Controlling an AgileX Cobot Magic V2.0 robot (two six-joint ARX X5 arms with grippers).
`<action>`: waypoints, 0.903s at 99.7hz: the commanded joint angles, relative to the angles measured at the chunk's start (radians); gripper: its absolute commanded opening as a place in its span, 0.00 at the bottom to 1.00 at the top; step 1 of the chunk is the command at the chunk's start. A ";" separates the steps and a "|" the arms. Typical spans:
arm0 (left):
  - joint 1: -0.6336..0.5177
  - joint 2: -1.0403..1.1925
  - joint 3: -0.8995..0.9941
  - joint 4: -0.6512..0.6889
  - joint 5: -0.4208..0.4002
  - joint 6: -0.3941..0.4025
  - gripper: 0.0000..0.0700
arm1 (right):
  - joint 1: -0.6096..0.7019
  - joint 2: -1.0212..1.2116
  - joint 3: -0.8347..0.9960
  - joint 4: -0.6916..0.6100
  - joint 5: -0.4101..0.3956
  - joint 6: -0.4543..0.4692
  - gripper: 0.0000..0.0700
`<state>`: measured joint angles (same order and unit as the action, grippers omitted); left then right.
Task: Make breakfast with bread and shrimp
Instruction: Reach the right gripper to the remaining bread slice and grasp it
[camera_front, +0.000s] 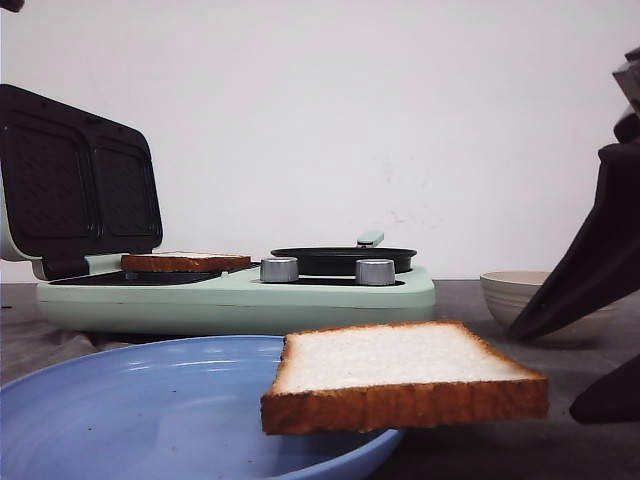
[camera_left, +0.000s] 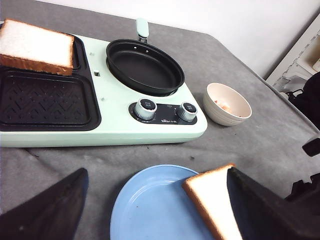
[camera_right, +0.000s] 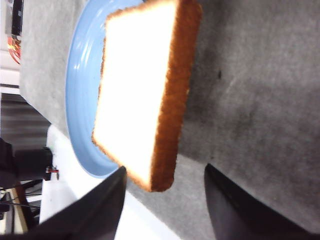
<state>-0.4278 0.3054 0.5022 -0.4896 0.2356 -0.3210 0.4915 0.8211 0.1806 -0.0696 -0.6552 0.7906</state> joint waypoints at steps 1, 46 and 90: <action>-0.003 -0.001 0.006 0.010 0.006 0.014 0.68 | 0.011 0.008 -0.018 0.041 -0.003 0.051 0.50; -0.003 -0.001 0.006 0.010 0.013 0.021 0.68 | 0.019 0.104 -0.031 0.153 -0.005 0.063 0.50; -0.003 -0.001 0.006 0.010 0.021 0.022 0.68 | 0.080 0.338 -0.031 0.426 -0.037 0.143 0.50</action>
<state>-0.4278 0.3054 0.5022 -0.4896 0.2535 -0.3065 0.5560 1.1362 0.1509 0.3241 -0.6880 0.9051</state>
